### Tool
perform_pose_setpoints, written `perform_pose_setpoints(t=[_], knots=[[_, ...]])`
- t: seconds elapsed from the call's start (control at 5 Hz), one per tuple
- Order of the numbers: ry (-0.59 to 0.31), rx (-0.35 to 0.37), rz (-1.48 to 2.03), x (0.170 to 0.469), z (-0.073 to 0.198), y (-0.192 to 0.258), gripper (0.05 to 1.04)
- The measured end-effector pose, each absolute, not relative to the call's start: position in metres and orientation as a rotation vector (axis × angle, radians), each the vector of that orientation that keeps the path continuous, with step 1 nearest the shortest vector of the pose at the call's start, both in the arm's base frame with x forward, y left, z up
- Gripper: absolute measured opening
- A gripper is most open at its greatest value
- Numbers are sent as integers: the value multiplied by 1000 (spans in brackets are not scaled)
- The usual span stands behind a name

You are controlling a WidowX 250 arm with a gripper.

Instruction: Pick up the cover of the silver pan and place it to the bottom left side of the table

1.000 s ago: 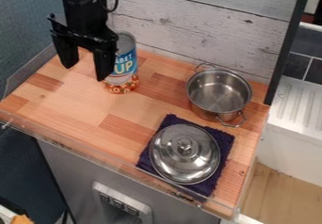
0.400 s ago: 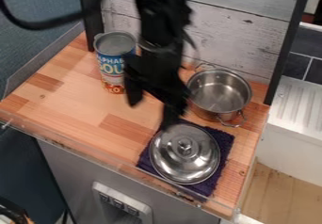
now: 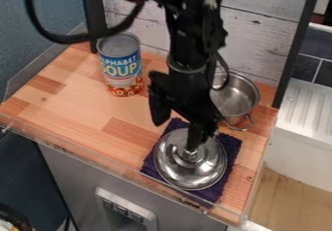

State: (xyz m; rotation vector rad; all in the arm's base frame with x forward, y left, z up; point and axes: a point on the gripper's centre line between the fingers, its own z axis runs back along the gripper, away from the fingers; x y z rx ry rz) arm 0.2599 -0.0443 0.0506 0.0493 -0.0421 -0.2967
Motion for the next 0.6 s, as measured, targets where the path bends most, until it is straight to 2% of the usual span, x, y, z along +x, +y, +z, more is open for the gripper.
perform_pose_setpoints(t=[0.2,0.4,0.6], knots=[[-12,12,-310,261,31,-54,1000],[-2,6,-335,266,21,-64,969],[-3,16,-340,271,17,-68,683]])
